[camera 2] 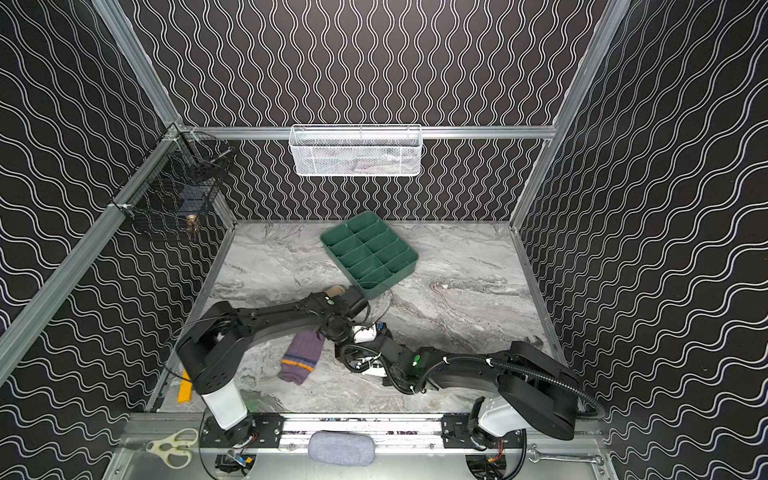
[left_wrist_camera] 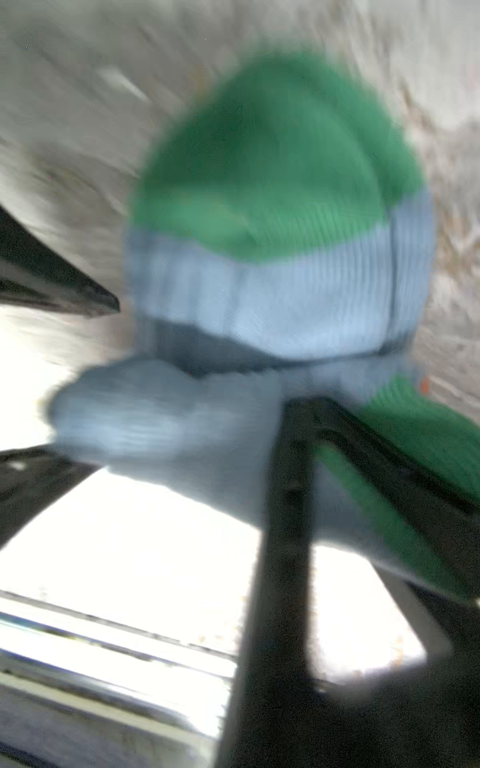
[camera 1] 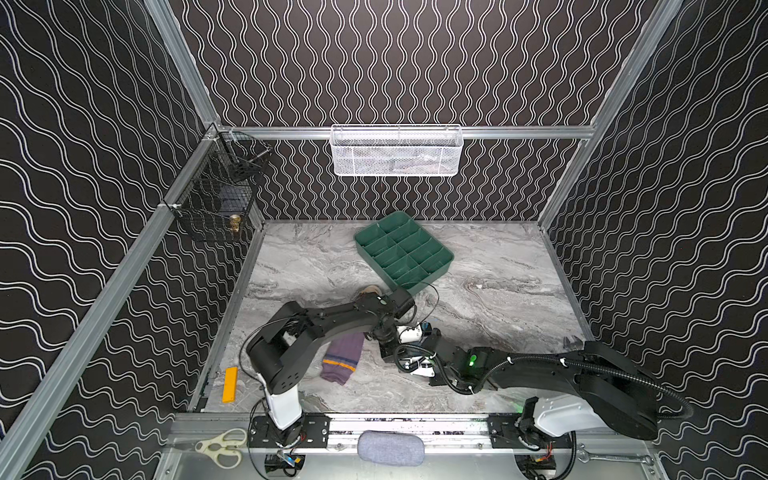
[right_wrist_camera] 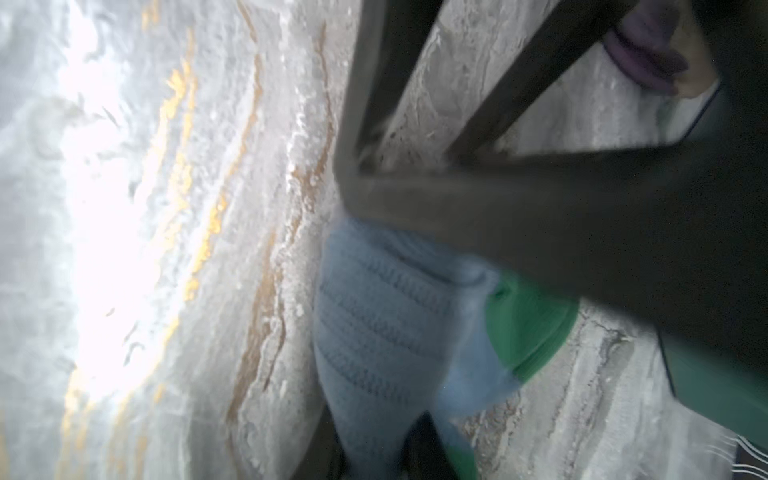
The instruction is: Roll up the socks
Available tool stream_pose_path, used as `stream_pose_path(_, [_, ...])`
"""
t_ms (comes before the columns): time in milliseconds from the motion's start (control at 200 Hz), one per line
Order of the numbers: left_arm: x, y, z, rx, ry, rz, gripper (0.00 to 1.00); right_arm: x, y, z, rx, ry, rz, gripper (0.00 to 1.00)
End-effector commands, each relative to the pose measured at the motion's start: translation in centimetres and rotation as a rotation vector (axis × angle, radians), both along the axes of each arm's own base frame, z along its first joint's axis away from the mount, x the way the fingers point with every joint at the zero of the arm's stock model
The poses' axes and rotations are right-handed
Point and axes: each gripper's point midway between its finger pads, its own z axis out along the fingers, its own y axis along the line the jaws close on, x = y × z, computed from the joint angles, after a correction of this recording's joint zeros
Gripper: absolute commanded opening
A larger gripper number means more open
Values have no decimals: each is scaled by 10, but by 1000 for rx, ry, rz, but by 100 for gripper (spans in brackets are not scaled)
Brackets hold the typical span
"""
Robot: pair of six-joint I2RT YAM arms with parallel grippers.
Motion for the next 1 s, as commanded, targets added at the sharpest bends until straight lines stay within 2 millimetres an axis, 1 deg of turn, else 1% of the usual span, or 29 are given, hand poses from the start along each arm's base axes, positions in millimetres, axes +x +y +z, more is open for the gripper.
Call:
stream_pose_path(0, [11, 17, 12, 39, -90, 62, 53, -42, -27, -25, -108, 246, 1, 0])
stream_pose_path(20, [15, 20, 17, 34, -119, 81, 53, -43, -26, -24, -106, 255, -1, 0])
stream_pose_path(100, [40, 30, 41, 1, -272, 196, 54, -46, -25, -23, -101, 294, -5, 0])
stream_pose_path(155, [60, 40, 66, -29, -410, 289, 55, -47, -25, -22, -100, 324, -12, 0])
stream_pose_path(225, [77, 54, 100, -71, -571, 388, 59, -47, -23, -20, -95, 372, -22, 0])
stream_pose_path(290, [90, 73, 129, -88, -724, 470, 68, -46, -24, -18, -99, 404, -36, 0])
stream_pose_path(330, [95, 85, 145, -89, -815, 499, 75, -45, -24, -17, -109, 415, -39, 0])
stream_pose_path(380, [102, 100, 164, -77, -925, 539, 88, -42, -26, -17, -124, 423, -55, 0])
stream_pose_path(435, [106, 114, 184, -60, -1019, 566, 98, -39, -27, -15, -128, 441, -63, 0])
stream_pose_path(545, [110, 134, 220, -68, -1148, 626, 99, -32, -28, -10, -116, 469, -85, 0])
stream_pose_path(621, [109, 150, 248, -104, -1240, 710, 99, -28, -28, -9, -117, 508, -99, 0])
stream_pose_path(696, [98, 163, 277, -196, -1308, 768, 99, -23, -28, -9, -127, 556, -119, 0])
stream_pose_path(756, [85, 163, 295, -301, -1316, 736, 99, -20, -28, -10, -139, 592, -130, 0])
stream_pose_path(811, [62, 142, 302, -434, -1248, 563, 99, -15, -27, -12, -146, 613, -143, 0])
stream_pose_path(831, [49, 128, 302, -489, -1197, 457, 99, -13, -26, -12, -146, 619, -146, 0])
stream_pose_path(836, [47, 127, 301, -491, -1191, 441, 99, -13, -26, -12, -146, 619, -146, 0])
stream_pose_path(851, [34, 114, 300, -538, -1142, 345, 99, -10, -25, -12, -146, 624, -147, 0])
stream_pose_path(876, [13, 99, 295, -586, -1059, 202, 99, -8, -25, -13, -149, 626, -152, 0])
stream_pose_path(921, [-19, 80, 284, -632, -932, 5, 99, 0, -22, -15, -146, 618, -159, 0])
stream_pose_path(956, [-34, 71, 273, -635, -826, -84, 99, 6, -21, -17, -148, 609, -158, 0])
stream_pose_path(996, [-42, 65, 259, -602, -720, -132, 97, 14, -20, -20, -150, 583, -159, 0])
